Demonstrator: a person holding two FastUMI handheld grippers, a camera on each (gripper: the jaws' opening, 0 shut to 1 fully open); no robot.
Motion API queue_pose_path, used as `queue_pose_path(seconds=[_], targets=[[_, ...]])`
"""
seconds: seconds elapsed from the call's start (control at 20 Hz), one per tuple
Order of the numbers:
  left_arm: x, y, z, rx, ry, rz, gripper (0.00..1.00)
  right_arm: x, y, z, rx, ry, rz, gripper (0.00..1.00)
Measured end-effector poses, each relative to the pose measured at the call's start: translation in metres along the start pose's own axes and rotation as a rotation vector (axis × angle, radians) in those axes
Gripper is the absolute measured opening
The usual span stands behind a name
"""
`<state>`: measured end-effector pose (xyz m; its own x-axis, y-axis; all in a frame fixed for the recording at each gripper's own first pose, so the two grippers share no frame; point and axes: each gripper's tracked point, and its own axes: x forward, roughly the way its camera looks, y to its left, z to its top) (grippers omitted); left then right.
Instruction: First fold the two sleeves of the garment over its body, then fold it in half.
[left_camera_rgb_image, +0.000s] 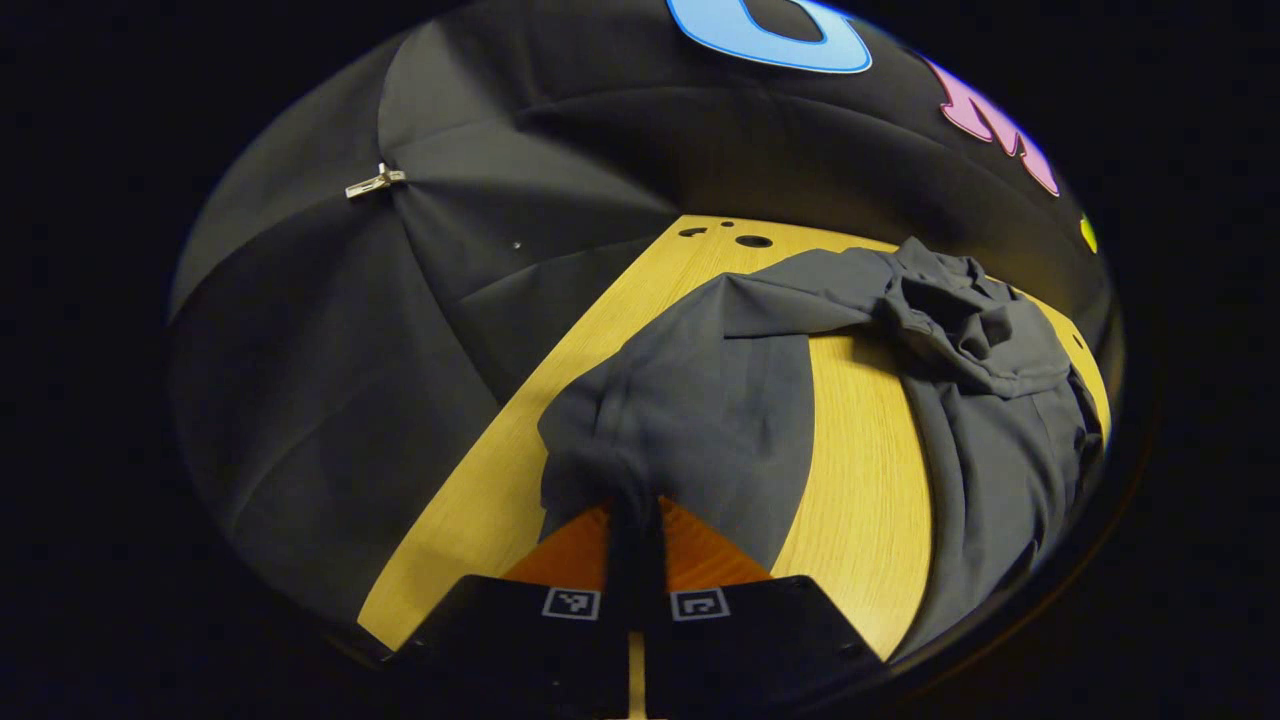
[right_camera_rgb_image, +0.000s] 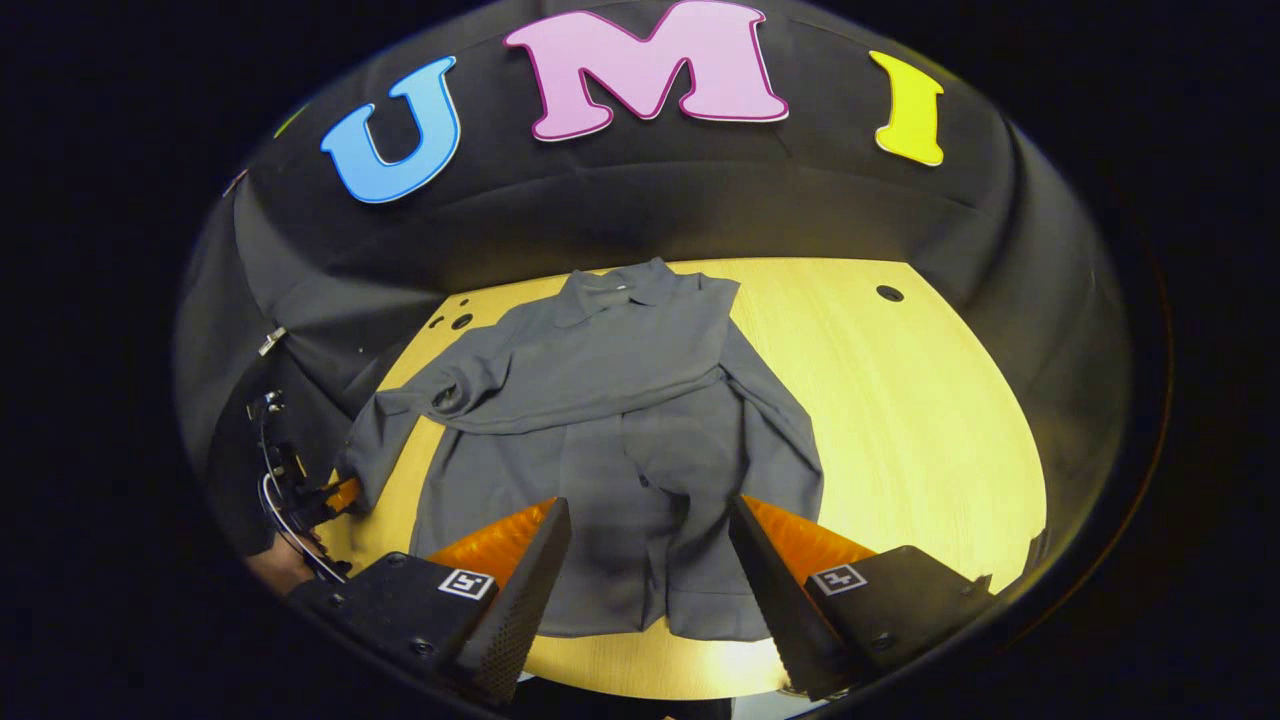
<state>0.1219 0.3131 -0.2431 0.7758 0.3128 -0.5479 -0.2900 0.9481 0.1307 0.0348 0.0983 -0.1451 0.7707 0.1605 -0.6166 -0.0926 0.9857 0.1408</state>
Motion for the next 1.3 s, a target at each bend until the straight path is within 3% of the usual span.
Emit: queue_pose_path(seconds=[0.15,0.3,0.65,0.95,1.3], targets=[[-0.006,0.0,0.008,-0.02,0.019,0.028,0.06,-0.002,-0.01,0.002,0.003,-0.009,-0.004,0.98],[-0.021,-0.005,0.04,-0.069,-0.045,0.032,0.05,-0.004,-0.033,0.006,0.01,-0.025,-0.025,0.98],[-0.057,-0.057,0.129,-0.058,-0.2,-0.03,0.06,-0.009,-0.083,-0.01,0.069,-0.024,-0.075,0.98],[-0.084,-0.158,0.207,-0.028,-0.295,-0.17,0.05,-0.019,-0.122,-0.024,0.132,-0.024,-0.113,0.98],[-0.116,-0.313,0.23,0.201,-0.347,-0.37,0.05,-0.031,-0.157,-0.033,0.168,-0.033,-0.147,0.99]])
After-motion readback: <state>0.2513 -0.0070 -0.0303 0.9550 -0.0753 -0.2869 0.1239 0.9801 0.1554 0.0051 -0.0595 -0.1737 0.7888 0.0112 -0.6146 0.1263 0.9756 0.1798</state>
